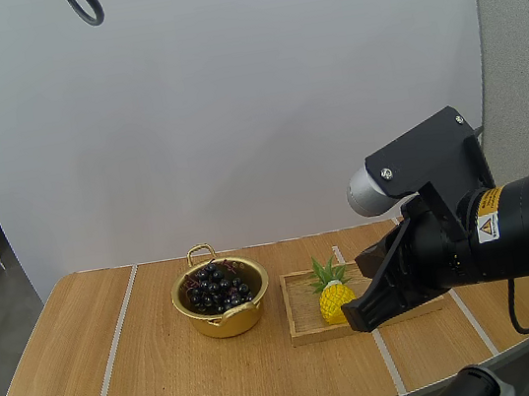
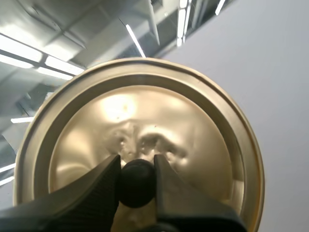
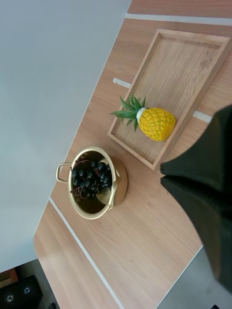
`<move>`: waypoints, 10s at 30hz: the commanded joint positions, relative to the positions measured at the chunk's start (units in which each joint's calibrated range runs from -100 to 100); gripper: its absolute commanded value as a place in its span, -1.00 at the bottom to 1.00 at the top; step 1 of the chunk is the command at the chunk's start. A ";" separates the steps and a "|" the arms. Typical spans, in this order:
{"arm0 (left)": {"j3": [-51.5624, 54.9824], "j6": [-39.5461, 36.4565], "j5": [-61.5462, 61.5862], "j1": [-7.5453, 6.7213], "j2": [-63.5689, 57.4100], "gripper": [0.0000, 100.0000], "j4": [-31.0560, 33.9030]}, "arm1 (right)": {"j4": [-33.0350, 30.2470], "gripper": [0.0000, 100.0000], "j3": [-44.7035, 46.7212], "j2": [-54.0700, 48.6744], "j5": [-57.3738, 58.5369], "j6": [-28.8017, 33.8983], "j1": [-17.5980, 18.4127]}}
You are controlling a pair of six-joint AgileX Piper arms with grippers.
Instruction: Open the pot, put the grape inside, and close it
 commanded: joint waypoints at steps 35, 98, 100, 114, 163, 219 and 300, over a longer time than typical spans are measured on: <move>37.48 2.47 41.06 -0.13 3.41 -1.00 -12.71 | -0.73 -1.00 0.21 -0.51 0.49 0.16 -0.23; 69.56 18.02 7.98 -0.13 31.70 -1.00 -21.83 | -1.78 -1.00 0.21 -0.51 0.49 0.17 -0.23; 69.61 18.02 8.22 -0.13 31.70 -1.00 -21.71 | -1.78 -1.00 0.21 -0.51 0.49 0.17 -0.23; 69.61 17.26 13.72 -0.13 30.41 -1.00 -18.13 | -1.78 -1.00 0.21 -0.51 0.49 0.17 -0.23; 69.63 17.61 15.99 -0.13 25.02 1.00 -21.04 | -1.78 -1.00 0.21 -0.51 0.49 0.17 -0.23; 74.80 -3.56 33.58 -0.13 -53.31 -1.00 -19.76 | -1.78 -1.00 0.21 -6.74 -6.67 0.37 -9.06; 140.06 -29.68 -27.93 2.56 -73.30 -1.00 -6.63 | -1.78 -1.00 46.31 -10.54 -66.00 5.33 -17.35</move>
